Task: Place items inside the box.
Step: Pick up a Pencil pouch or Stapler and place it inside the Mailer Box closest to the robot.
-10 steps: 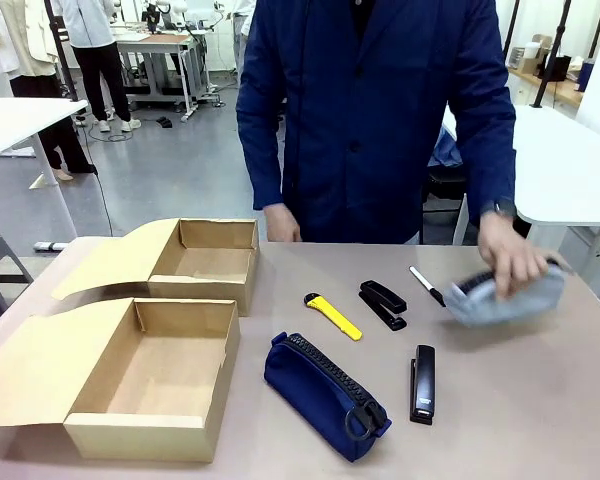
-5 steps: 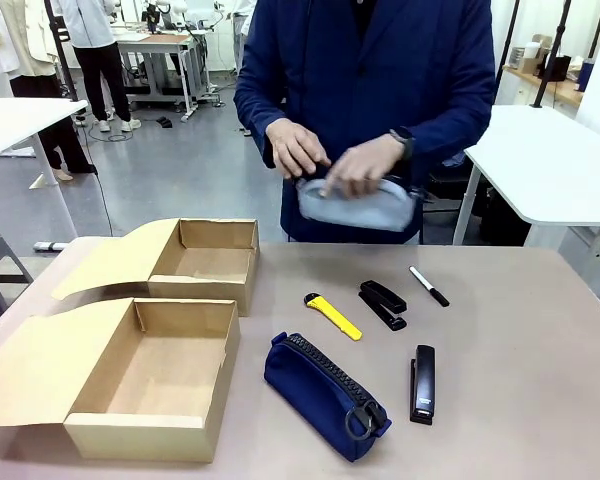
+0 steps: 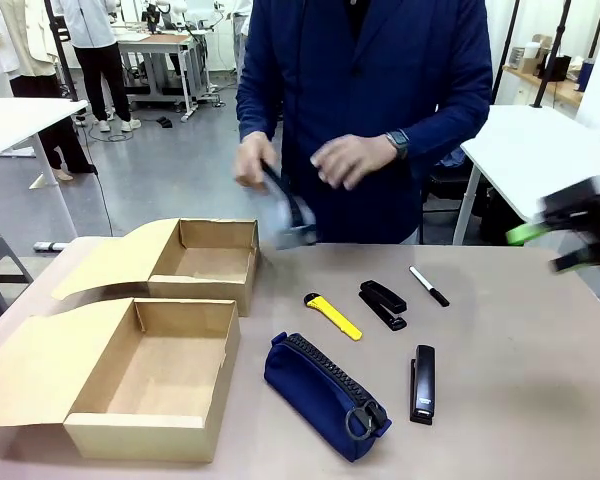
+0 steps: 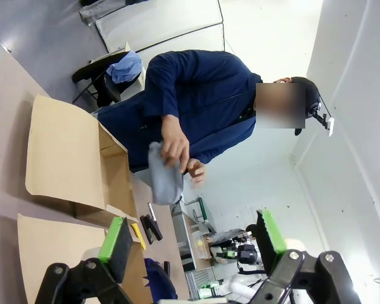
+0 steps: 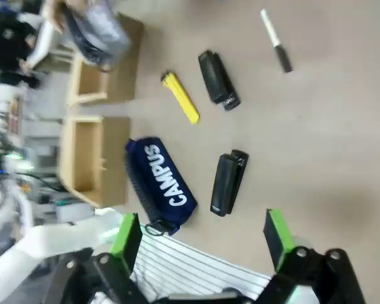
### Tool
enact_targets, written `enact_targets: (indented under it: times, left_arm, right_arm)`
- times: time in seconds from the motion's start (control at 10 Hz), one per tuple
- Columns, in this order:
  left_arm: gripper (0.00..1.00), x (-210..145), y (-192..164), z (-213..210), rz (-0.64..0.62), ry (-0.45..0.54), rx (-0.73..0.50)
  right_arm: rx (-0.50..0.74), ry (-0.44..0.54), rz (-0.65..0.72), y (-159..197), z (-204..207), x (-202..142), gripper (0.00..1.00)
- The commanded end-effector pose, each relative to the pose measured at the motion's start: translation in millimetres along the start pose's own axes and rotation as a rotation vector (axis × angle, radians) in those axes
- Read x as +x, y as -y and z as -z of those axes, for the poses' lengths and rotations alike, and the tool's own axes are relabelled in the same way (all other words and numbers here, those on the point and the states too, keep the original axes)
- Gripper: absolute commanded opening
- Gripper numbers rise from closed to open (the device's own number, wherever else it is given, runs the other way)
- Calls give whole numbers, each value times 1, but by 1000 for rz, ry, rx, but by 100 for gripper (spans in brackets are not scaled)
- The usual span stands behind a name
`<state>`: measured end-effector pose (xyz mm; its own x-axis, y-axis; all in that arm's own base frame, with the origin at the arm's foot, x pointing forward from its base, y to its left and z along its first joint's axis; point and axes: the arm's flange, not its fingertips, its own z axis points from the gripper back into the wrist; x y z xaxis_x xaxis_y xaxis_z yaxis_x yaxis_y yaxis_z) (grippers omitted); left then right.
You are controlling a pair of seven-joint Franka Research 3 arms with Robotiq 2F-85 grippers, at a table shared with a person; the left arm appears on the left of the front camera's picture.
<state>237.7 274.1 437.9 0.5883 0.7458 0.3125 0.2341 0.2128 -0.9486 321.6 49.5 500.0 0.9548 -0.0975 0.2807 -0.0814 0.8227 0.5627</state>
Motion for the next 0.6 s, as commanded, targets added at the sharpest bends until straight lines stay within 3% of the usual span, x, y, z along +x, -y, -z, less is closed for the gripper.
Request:
enact_targets:
  times: [0.0, 0.1, 0.3, 0.5]
  left_arm:
    - [100, 0, 1, 0, 26, 18, -27]
    - [100, 0, 1, 0, 26, 18, -27]
    - [100, 0, 1, 0, 26, 18, -27]
    - [100, 0, 1, 0, 26, 18, -27]
  right_arm:
    - [-185, -126, -89, -59, 79, -19, 100]
    - [-252, -125, -95, -82, 109, -20, 100]
    - [-227, -262, -164, -119, 157, -44, 100]
    - [-202, -250, -251, -128, 158, -53, 100]
